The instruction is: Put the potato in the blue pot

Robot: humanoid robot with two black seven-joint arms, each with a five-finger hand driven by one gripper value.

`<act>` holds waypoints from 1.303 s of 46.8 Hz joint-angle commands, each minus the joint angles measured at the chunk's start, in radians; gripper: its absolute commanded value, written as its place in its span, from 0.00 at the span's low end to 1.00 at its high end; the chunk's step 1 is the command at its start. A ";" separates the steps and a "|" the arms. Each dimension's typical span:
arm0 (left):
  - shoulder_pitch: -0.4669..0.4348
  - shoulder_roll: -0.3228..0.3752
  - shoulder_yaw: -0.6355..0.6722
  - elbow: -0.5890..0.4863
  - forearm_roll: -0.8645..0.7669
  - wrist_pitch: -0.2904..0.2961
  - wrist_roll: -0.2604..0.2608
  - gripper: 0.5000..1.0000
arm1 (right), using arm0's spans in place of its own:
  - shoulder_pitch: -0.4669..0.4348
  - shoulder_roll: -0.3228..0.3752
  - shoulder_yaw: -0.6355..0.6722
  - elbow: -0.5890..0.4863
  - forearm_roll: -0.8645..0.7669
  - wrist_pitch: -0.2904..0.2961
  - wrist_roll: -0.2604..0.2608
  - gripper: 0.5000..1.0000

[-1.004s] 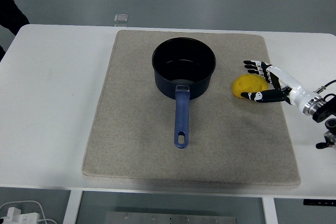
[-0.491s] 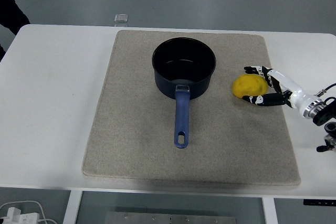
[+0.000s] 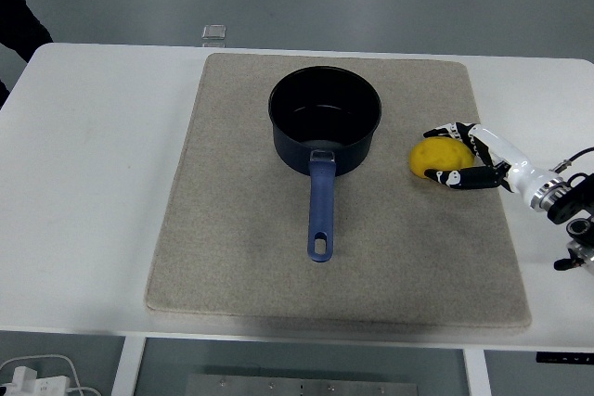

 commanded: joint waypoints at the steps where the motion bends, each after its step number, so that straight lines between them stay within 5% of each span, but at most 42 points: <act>1: 0.000 0.000 0.001 -0.001 0.000 0.000 0.000 0.99 | 0.007 -0.002 0.003 0.000 0.007 0.000 0.001 0.03; 24: 0.000 0.000 0.001 -0.001 0.000 0.000 0.000 0.99 | 0.133 -0.018 -0.012 0.006 0.077 0.032 0.003 0.00; 41: 0.000 0.000 0.000 0.001 0.000 0.000 0.000 0.99 | 0.349 0.005 -0.172 -0.014 0.186 0.038 0.001 0.00; 61: 0.000 0.000 0.000 0.001 0.000 0.000 0.000 0.99 | 0.447 0.215 -0.268 -0.144 0.243 0.038 0.001 0.00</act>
